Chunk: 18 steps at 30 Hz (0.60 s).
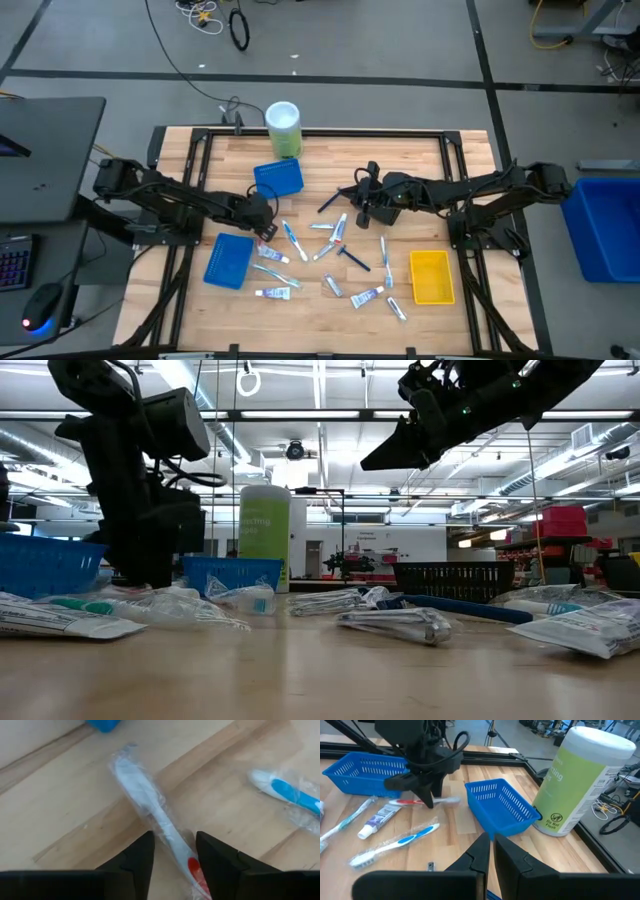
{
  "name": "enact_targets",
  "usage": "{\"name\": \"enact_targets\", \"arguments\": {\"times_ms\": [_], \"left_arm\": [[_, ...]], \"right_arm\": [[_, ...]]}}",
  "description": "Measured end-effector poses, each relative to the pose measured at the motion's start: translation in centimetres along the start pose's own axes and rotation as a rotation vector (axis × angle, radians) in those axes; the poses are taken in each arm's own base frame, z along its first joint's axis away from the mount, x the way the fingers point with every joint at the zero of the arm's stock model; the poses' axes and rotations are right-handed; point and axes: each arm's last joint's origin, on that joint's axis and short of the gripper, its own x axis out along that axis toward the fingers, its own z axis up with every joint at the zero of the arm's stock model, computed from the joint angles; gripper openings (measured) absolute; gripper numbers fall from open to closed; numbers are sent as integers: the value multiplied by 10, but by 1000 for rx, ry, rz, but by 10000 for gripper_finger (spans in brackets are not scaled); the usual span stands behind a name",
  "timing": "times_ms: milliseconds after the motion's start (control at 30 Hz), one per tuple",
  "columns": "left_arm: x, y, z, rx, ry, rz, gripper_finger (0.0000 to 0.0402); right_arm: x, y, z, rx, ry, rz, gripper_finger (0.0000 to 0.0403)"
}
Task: Pick & Place Travel size toiletries
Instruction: Put the orange toothbrush into the top blue bin
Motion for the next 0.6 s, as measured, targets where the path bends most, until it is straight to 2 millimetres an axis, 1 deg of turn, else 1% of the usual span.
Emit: {"name": "enact_targets", "arguments": {"times_ms": [200, 300, 433, 600], "left_arm": [[-4, 1, 2, -14, -9, -23, 69], [-8, -7, 7, -24, -14, -86, 42], [-19, -19, 17, 19, -32, -140, 27], [-41, -40, 36, 121, -100, -198, 34]], "right_arm": [[0, 0, 0, -2, 4, 0, 34], [0, 0, 0, -5, 5, 0, 35], [0, 0, 0, -10, 5, 0, 35], [0, 0, 0, -10, 5, 1, 35]]}}
